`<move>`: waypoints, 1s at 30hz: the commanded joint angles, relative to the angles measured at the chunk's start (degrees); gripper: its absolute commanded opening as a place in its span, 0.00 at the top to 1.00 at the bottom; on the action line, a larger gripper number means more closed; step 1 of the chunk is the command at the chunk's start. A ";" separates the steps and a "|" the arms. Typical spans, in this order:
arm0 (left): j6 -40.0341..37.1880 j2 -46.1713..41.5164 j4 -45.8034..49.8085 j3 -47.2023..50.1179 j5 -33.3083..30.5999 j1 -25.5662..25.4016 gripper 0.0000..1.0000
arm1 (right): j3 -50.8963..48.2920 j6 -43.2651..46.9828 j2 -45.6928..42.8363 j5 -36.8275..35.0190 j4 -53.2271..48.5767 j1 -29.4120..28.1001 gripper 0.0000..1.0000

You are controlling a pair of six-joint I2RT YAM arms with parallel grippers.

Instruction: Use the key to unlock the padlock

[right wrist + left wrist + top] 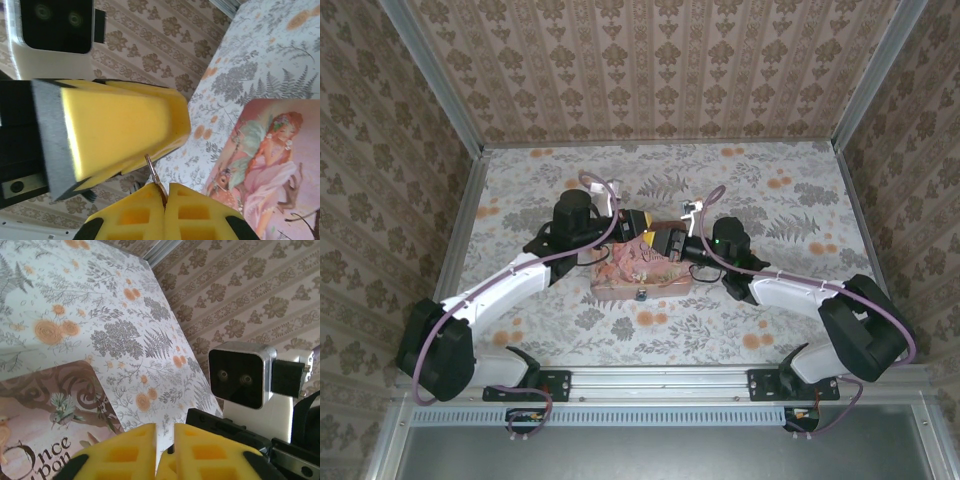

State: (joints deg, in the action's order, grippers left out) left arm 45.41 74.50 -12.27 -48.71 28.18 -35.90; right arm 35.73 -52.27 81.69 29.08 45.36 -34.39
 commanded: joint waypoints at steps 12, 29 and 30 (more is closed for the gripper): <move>10.15 -7.79 27.32 -6.46 -3.83 6.11 0.36 | 3.64 22.60 -13.82 -19.39 -34.46 -3.25 1.00; 22.42 1.71 27.92 -9.53 -1.81 0.81 0.41 | 14.37 43.48 -8.33 -52.13 -44.56 -20.48 1.00; 22.68 1.99 27.82 -9.73 -2.18 0.42 0.41 | 14.89 43.94 -7.63 -52.47 -44.66 -20.86 1.00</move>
State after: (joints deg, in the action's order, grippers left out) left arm 65.54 75.94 16.62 -56.77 25.71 -34.52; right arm 48.29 -12.36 72.36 -17.87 2.55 -54.37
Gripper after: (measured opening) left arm 0.589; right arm 0.067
